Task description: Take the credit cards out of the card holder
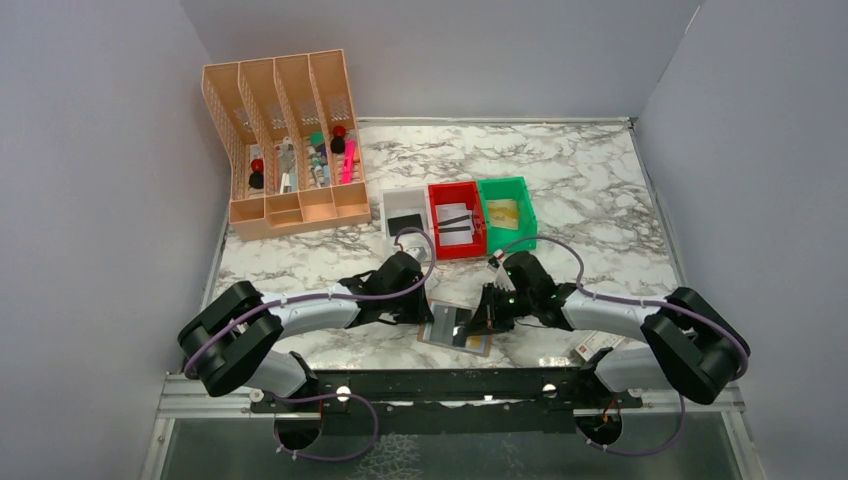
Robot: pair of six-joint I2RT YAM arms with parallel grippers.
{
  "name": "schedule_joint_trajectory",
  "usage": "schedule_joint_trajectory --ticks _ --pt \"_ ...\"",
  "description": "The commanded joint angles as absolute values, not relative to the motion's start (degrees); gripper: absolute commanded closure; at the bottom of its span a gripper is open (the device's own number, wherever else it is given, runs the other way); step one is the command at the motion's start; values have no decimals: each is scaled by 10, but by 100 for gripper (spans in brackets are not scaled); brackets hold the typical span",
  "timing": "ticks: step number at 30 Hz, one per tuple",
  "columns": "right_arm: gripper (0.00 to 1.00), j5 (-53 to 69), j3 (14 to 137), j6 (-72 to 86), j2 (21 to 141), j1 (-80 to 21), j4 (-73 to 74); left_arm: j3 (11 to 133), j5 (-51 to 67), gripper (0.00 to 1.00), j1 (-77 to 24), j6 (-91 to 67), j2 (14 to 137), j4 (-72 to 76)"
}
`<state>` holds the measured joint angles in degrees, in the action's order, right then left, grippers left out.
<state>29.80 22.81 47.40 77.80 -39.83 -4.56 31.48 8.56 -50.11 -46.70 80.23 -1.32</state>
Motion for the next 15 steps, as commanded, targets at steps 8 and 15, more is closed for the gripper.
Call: schedule_joint_trajectory --ticks 8,15 --pt "99 255 232 451 772 -389 -4 351 61 69 -504 -438 764 -78" --pt "99 254 237 442 791 -389 -8 383 110 61 -507 -419 757 -29"
